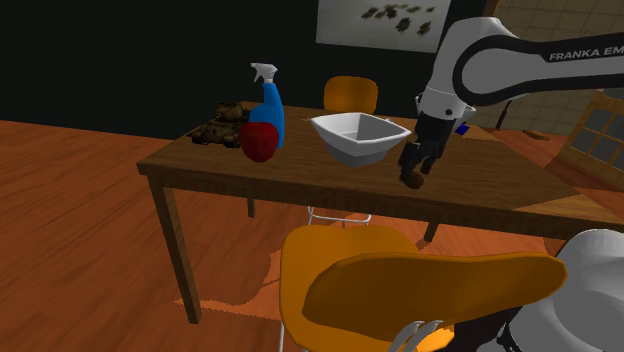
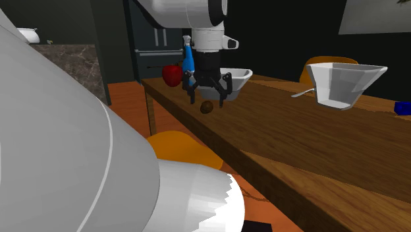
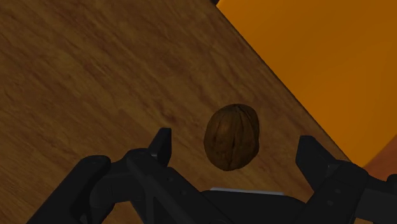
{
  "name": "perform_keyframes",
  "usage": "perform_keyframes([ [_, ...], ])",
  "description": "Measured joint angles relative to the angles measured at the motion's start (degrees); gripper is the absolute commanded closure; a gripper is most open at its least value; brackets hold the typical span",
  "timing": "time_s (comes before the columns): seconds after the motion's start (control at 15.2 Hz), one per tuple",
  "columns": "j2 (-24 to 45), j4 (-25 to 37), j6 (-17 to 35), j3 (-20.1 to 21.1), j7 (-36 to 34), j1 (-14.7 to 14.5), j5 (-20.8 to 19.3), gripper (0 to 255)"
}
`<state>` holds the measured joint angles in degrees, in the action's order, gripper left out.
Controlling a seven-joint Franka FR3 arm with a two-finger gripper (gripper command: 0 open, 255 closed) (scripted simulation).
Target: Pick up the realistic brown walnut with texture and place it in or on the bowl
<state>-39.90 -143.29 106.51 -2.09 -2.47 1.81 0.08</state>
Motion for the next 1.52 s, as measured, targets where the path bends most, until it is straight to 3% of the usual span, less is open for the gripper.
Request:
perform_keyframes([
  [0.4, 0.03, -0.61, 0.66, 0.05, -0.05, -0.03, 0.03, 0],
  [0.46, 0.03, -0.61, 0.66, 0.05, -0.05, -0.03, 0.03, 255],
  [1.12, 0.02, -0.61, 0.67, 0.05, -0.05, -0.03, 0.04, 255],
  [1.52, 0.08, 3.22, -3.10, 0.08, -0.10, -0.05, 0.05, 255],
])
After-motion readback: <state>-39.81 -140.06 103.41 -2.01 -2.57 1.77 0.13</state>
